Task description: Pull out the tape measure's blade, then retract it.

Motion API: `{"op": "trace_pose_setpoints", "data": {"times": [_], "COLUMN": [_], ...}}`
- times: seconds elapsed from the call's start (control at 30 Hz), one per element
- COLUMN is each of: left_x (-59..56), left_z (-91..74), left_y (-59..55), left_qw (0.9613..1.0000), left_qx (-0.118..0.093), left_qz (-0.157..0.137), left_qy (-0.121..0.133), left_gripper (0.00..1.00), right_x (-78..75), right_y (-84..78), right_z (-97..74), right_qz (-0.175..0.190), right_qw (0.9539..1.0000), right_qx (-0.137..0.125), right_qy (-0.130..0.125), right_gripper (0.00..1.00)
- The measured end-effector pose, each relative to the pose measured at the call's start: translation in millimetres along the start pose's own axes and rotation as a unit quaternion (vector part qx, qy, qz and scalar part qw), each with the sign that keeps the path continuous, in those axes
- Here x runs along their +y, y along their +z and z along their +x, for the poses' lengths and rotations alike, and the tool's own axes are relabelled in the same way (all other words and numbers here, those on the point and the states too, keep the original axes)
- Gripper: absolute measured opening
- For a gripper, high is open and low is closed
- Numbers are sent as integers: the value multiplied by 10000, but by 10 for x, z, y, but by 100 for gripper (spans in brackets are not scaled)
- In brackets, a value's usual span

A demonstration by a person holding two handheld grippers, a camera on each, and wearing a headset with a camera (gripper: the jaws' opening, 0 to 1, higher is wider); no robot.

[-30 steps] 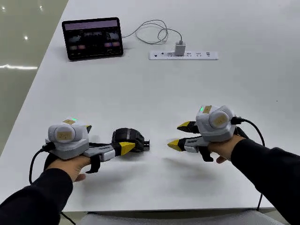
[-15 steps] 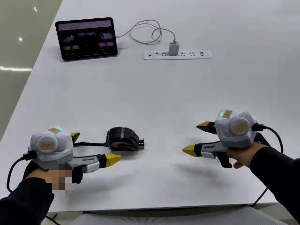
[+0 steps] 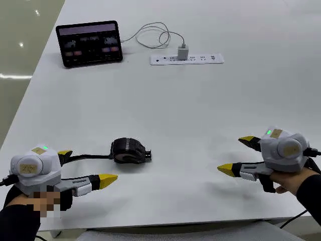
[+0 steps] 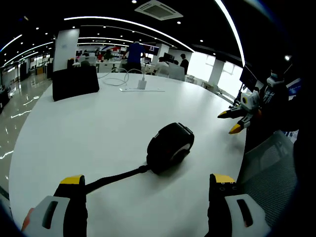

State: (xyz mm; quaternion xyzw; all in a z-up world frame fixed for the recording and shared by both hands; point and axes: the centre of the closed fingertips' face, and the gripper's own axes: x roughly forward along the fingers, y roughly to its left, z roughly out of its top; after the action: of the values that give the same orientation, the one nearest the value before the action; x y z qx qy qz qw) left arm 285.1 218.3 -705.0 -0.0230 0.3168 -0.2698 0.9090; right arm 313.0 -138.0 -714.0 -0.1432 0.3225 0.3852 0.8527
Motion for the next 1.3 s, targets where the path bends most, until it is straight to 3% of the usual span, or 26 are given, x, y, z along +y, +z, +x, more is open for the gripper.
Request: {"op": "trace_pose_setpoints", "data": {"times": [0.17,0.3,0.37,0.57,0.77,1.0,1.3], "left_x": [48,72,72,49,50,-41,-76], "left_z": [-33,-42,-33,3,-2,-65,-143], "left_y": [13,31,61,116,151,150,151], "left_qw": [9998,9998,9998,10000,9999,9999,9999], "left_qx": [-62,-67,-88,-78,-97,-99,-94], "left_qz": [-89,-68,-26,-8,-3,24,51], "left_qy": [150,188,168,61,53,-19,-44], "left_gripper": [100,100,100,100,100,100,100], "right_x": [-108,-178,-188,-109,-97,-92,-80], "right_y": [-63,-84,-100,-192,-164,-71,-99], "right_z": [-126,-176,-192,-192,-220,-354,-480], "right_qz": [49,26,64,87,38,-50,-23], "right_qw": [9999,9997,9996,9998,9999,9998,9997], "right_qx": [28,4,-2,96,80,-35,-79], "right_qy": [-131,-257,-273,-134,-137,-208,-245], "right_gripper": [76,96,100,100,100,100,100]}}
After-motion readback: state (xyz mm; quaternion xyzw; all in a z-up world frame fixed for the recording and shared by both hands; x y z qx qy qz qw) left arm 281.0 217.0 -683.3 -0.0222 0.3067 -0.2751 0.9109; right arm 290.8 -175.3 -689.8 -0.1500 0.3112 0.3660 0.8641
